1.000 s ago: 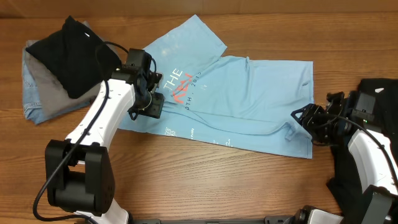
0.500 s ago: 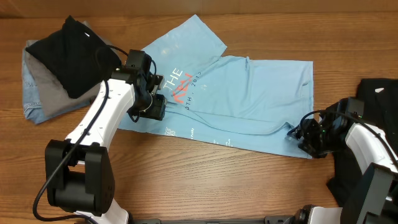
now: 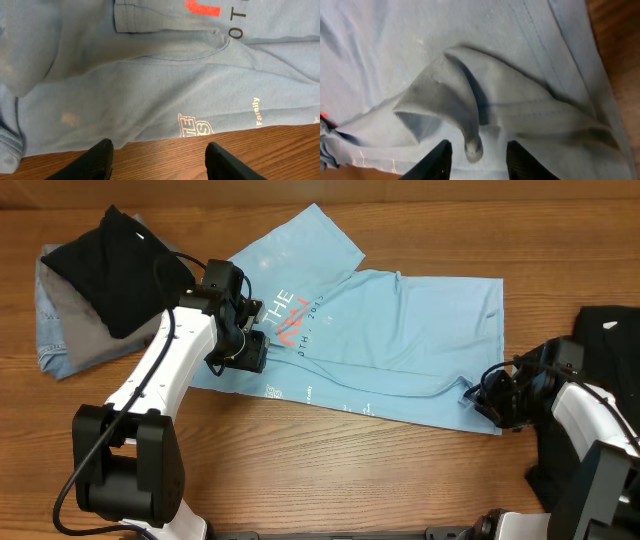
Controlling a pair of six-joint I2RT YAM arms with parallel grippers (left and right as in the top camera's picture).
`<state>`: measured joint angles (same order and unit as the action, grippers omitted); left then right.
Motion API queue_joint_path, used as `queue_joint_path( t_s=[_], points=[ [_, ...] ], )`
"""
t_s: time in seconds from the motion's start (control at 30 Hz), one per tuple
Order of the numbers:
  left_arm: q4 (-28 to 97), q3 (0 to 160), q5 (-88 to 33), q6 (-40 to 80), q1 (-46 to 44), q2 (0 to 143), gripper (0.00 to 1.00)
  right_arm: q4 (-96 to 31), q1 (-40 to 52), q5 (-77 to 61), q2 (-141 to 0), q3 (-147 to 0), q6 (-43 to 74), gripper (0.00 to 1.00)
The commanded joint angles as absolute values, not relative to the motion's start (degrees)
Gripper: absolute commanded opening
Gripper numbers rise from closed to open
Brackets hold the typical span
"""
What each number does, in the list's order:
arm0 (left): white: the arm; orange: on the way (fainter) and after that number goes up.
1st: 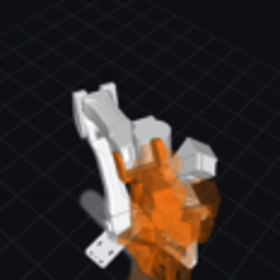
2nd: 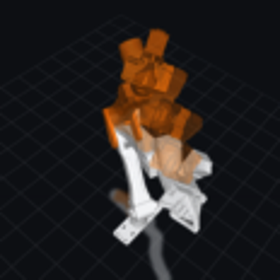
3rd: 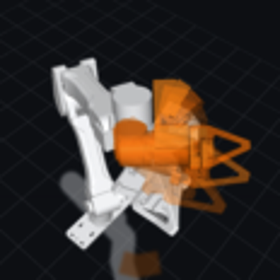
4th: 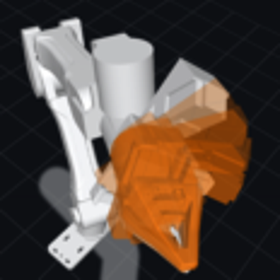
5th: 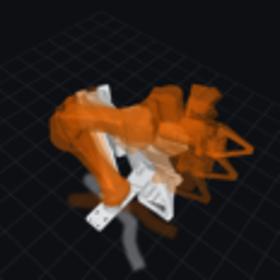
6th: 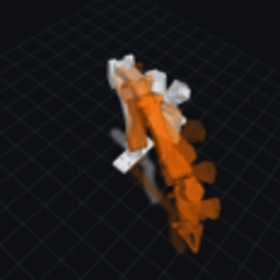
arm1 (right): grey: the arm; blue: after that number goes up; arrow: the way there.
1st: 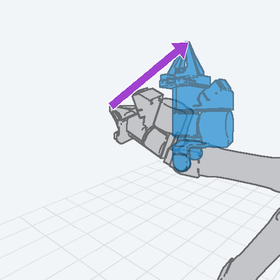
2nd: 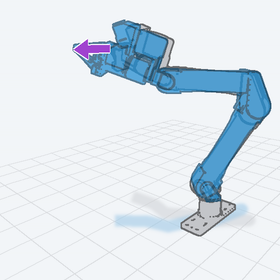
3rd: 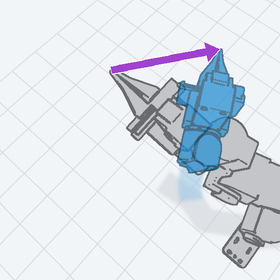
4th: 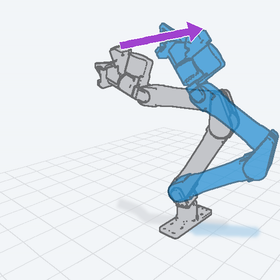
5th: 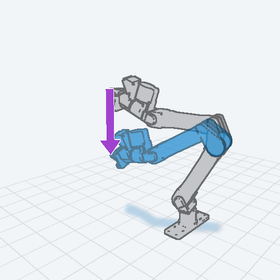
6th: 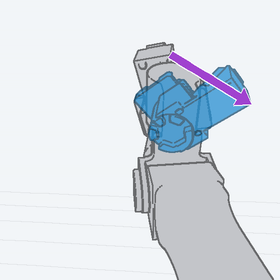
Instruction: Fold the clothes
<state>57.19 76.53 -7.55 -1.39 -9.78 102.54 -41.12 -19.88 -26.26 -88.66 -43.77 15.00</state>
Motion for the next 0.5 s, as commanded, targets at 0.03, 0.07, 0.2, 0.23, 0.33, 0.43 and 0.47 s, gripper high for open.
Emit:
queue_joint_path(
  t_s=[0.03, 0.07, 0.2, 0.23, 0.33, 0.43, 0.47],
  points=[
    [56.7, 77.1, -8.4, -0.7, -10.2, 103.1, 0.63, -38.3, -19.8, -29.6, -88.7, -41.5, 15.0, 0.27],
    [56.7, 77.1, -8.4, -0.7, -10.2, 103.1, 0.63, -38.2, -19.8, -29.7, -88.7, -41.5, 15.0, 0.23],
    [56.7, 77.1, -8.4, -0.9, -10.2, 103.1, 0.63, -39.2, -20.0, -28.5, -88.7, -43.1, 15.0, 0.04],
    [56.7, 77.1, -8.4, -0.9, -10.2, 103.1, 0.63, -40.8, -20.0, -26.5, -88.7, -44.7, 15.0, 0.04],
    [56.7, 77.1, -8.1, -1.3, -10.2, 103.1, 0.64, -46.2, -20.0, -20.4, -88.7, -50.5, 15.0, 0.04],
    [56.6, 77.1, -7.9, -1.3, -10.2, 103.1, 0.64, -46.2, -20.0, -18.2, -88.7, -55.2, 15.0, 0.04],
    [56.5, 77.1, -7.9, -1.3, -10.2, 103.1, 0.64, -45.5, -20.0, -17.3, -88.7, -55.9, 15.0, 0.04]
  ],
)
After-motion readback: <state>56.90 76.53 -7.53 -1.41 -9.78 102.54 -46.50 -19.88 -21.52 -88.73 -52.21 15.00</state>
